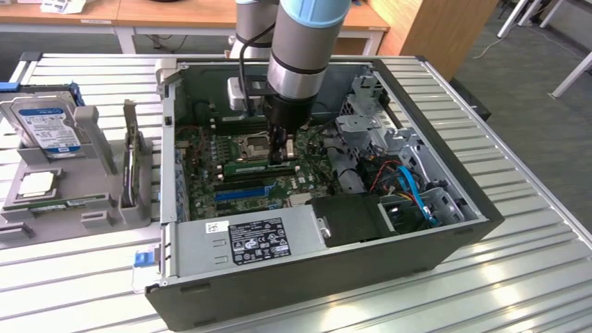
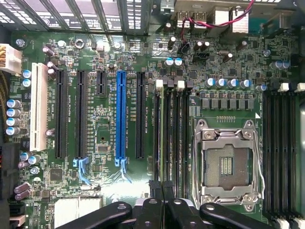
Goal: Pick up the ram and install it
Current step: 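Insert the ram into the slot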
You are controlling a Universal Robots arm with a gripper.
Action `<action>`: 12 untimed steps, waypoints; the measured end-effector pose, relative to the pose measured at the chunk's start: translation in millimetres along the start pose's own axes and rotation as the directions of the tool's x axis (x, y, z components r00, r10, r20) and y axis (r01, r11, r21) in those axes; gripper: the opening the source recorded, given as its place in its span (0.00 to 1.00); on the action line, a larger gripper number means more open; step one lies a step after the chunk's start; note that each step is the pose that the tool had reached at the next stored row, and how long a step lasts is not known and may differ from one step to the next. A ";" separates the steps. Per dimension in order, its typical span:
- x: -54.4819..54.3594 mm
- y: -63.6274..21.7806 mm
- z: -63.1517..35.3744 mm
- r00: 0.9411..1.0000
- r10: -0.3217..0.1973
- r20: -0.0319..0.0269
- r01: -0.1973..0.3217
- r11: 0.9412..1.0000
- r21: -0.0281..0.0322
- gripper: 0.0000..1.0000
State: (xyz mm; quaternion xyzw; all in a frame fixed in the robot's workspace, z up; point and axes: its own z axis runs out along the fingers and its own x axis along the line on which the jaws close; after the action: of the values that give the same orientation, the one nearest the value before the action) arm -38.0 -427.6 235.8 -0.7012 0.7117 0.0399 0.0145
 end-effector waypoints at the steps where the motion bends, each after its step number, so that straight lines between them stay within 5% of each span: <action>1: -0.1 0.0 -0.6 1.000 0.000 0.000 0.000 1.000 0.000 0.11; 12: 1.7 -0.2 0.0 1.000 0.000 0.001 0.000 1.000 0.000 0.11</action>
State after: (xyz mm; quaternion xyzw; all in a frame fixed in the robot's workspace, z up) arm -37.8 -429.3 235.6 -0.7012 0.7116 0.0403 0.0149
